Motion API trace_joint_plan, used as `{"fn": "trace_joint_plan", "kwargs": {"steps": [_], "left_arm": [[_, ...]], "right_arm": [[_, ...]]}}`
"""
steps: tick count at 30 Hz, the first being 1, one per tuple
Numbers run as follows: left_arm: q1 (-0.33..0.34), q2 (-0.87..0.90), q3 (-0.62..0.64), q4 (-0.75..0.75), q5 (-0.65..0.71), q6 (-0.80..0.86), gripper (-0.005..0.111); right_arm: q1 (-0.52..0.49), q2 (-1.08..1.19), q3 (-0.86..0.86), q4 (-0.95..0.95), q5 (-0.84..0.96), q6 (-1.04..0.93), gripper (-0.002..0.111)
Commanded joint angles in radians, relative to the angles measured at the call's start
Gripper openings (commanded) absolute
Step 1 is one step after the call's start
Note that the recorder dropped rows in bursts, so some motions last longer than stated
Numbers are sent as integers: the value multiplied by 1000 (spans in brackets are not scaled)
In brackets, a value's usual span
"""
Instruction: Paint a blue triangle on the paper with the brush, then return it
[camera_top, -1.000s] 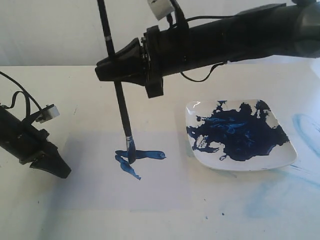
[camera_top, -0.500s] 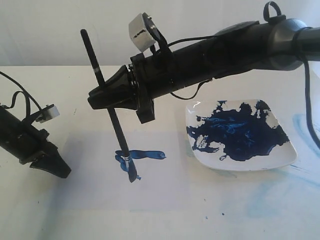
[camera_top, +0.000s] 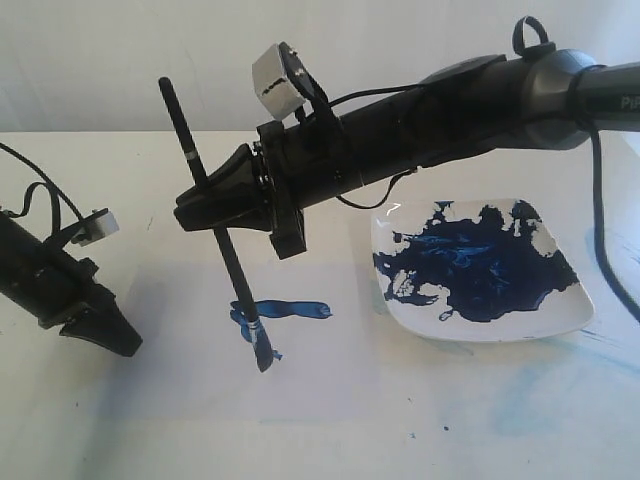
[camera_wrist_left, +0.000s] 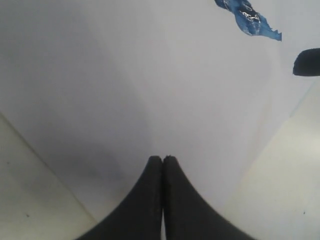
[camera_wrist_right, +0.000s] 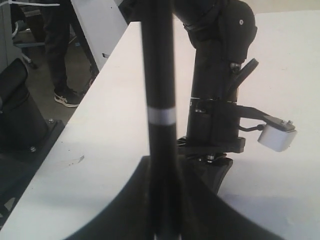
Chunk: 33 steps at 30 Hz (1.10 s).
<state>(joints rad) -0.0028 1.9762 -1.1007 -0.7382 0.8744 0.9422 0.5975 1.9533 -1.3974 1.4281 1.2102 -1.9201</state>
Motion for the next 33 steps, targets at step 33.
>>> {"fn": "trace_joint_plan", "kwargs": {"steps": [33], "left_arm": [[0, 5, 5, -8, 20, 3, 0]], "right_arm": [[0, 30, 3, -20, -91, -39, 0]]}}
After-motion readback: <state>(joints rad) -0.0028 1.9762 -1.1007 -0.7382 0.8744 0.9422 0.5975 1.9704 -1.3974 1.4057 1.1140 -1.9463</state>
